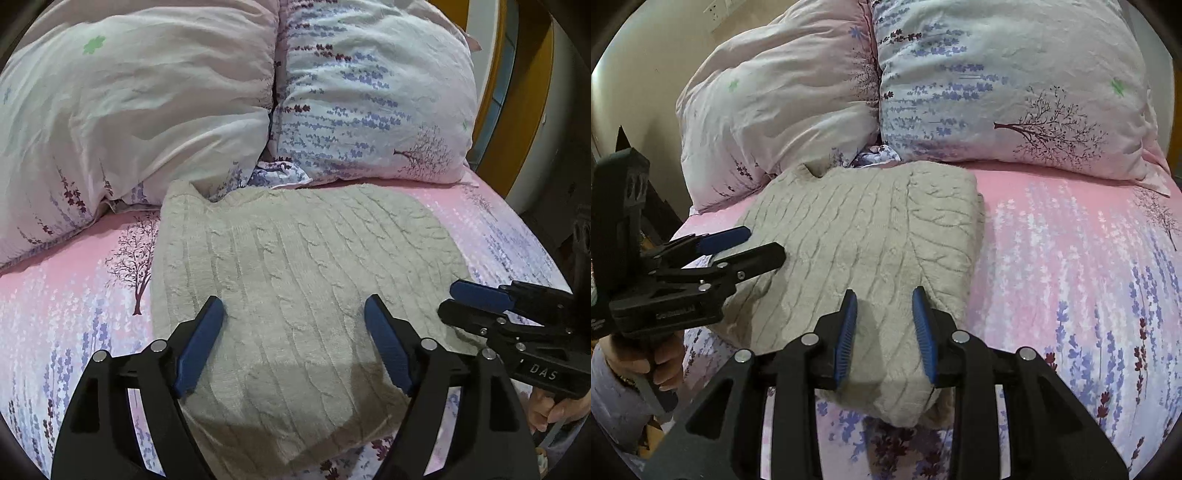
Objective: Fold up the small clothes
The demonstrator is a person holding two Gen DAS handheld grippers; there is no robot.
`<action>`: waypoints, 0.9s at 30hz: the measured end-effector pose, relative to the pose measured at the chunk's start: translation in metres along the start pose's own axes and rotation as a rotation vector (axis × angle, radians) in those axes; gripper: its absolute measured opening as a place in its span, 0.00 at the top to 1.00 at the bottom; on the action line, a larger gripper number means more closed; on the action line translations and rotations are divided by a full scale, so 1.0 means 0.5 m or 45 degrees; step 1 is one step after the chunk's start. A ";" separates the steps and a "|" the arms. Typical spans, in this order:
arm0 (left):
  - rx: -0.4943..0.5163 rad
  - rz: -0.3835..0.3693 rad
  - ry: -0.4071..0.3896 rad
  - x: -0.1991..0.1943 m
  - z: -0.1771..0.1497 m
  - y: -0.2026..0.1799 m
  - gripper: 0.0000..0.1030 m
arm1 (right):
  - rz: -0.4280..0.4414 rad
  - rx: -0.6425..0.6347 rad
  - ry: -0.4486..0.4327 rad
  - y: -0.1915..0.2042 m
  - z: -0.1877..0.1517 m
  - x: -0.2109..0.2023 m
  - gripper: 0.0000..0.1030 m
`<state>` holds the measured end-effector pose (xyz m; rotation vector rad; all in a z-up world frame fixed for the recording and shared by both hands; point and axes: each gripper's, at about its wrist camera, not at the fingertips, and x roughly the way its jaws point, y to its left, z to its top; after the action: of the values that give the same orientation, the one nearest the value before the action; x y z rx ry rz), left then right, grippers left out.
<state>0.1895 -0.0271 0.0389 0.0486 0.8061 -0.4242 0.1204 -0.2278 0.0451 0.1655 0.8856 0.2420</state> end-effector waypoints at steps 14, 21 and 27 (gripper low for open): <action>-0.137 0.300 0.020 -0.141 -0.140 0.089 0.04 | -0.260 0.143 -0.141 -0.010 -0.074 -0.128 0.02; -0.166 0.311 0.109 -0.119 -0.186 0.074 0.03 | -0.325 0.068 -0.026 0.035 -0.118 -0.083 0.02; -0.150 0.300 0.191 -0.084 -0.202 0.046 0.03 | -0.335 0.042 0.071 0.065 -0.145 -0.037 0.02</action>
<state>0.1029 0.0288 -0.0045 0.0658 0.9596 -0.1513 0.0479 -0.1984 0.0215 0.0713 0.9570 -0.0133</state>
